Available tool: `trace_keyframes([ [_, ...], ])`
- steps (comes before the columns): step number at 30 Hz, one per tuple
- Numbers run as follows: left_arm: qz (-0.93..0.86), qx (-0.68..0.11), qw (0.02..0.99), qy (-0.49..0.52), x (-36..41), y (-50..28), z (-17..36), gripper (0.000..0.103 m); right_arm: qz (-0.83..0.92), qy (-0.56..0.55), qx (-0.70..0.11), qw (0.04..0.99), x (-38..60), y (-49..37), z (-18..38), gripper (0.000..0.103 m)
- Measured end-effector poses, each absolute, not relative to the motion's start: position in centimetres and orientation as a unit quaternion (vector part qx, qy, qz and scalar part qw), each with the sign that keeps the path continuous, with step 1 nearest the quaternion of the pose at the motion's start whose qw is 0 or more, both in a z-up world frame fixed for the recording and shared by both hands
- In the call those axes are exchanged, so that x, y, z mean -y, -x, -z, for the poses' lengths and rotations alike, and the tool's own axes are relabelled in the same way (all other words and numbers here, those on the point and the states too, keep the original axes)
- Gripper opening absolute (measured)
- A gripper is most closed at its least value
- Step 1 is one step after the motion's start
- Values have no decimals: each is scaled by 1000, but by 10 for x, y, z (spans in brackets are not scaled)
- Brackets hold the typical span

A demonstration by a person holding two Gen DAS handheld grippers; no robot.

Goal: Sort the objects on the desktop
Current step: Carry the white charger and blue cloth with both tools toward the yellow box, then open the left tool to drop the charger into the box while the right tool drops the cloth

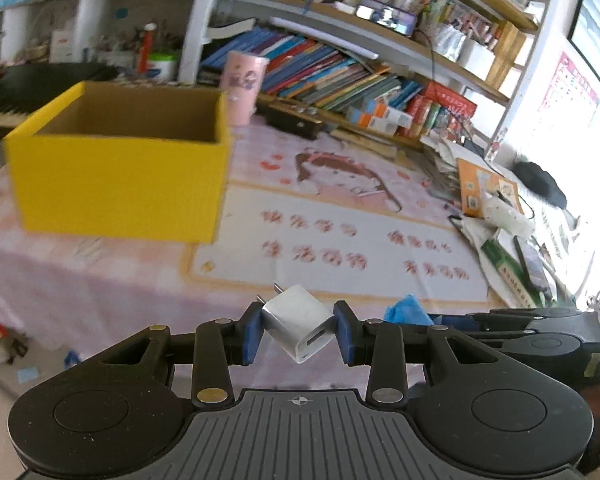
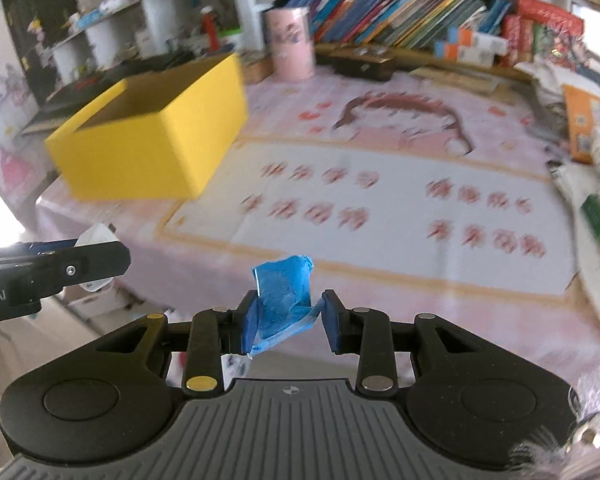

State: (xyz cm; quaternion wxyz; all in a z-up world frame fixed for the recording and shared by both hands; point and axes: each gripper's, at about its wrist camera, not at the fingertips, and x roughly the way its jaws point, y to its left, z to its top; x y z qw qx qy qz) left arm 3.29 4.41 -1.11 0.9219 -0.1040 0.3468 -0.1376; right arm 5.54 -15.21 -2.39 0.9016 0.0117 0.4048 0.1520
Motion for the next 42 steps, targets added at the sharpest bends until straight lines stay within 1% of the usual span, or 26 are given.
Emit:
trace_keyframes([
  [5,107,-346,924,122,-79,-3,14,36,-185,5,-407,894,113,-32,26,31],
  [13,63,-325,933,141,-122,33,9,36,-235,32,-397,887,62,-18,19,31],
  [22,20,-294,941,163,-153,41,-2,36,-271,60,-371,886,29,-24,6,31],
  [30,20,-258,952,161,-155,-2,-21,36,-271,43,-340,899,25,-64,-10,31],
  [42,21,-230,965,121,-148,-101,-45,36,-271,21,-281,920,20,-165,-44,31],
])
